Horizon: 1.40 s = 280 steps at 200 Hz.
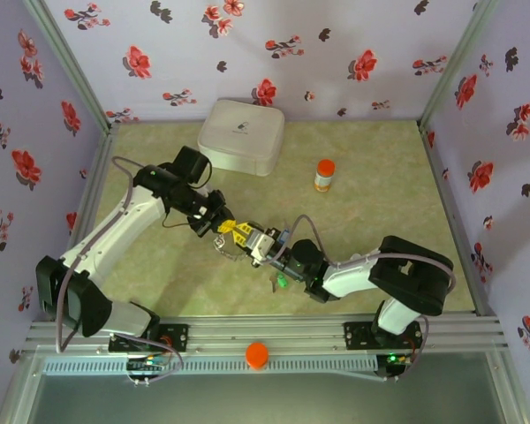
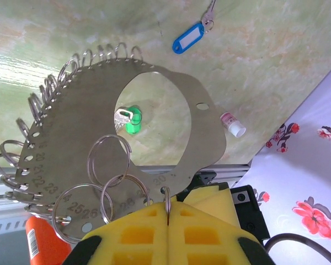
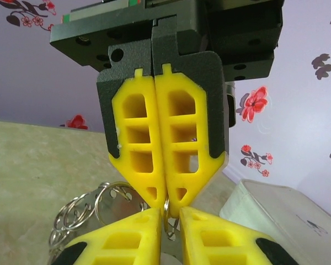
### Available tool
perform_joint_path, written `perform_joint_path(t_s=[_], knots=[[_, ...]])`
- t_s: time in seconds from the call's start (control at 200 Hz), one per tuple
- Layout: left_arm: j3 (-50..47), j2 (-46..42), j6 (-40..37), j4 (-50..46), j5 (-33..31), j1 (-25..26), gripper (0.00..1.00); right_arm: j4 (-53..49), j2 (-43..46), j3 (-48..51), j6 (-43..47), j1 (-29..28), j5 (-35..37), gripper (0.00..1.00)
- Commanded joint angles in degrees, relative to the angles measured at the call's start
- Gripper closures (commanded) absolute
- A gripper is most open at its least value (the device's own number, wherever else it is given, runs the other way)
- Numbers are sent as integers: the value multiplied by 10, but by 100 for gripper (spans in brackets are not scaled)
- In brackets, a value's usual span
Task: Put the keys on the keyring
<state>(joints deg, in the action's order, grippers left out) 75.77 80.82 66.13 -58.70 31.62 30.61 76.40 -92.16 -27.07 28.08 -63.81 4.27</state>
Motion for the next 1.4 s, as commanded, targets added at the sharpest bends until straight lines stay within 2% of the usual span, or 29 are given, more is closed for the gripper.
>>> perform_joint_path(t_s=[0.0,0.58,0.74,1.395], knots=[[-5,-13,14,7,35,2,100,16,-9,-20,20,-4,18,80],[4,-4,-2,-10,37,0,100,31,-23,0,-3,-1,37,76],[9,1,-10,-13,39,-2,100,32,-10,20,-3,1,7,71],[-3,-6,-9,-7,51,-5,100,32,-1,-7,2,0,-7,79]])
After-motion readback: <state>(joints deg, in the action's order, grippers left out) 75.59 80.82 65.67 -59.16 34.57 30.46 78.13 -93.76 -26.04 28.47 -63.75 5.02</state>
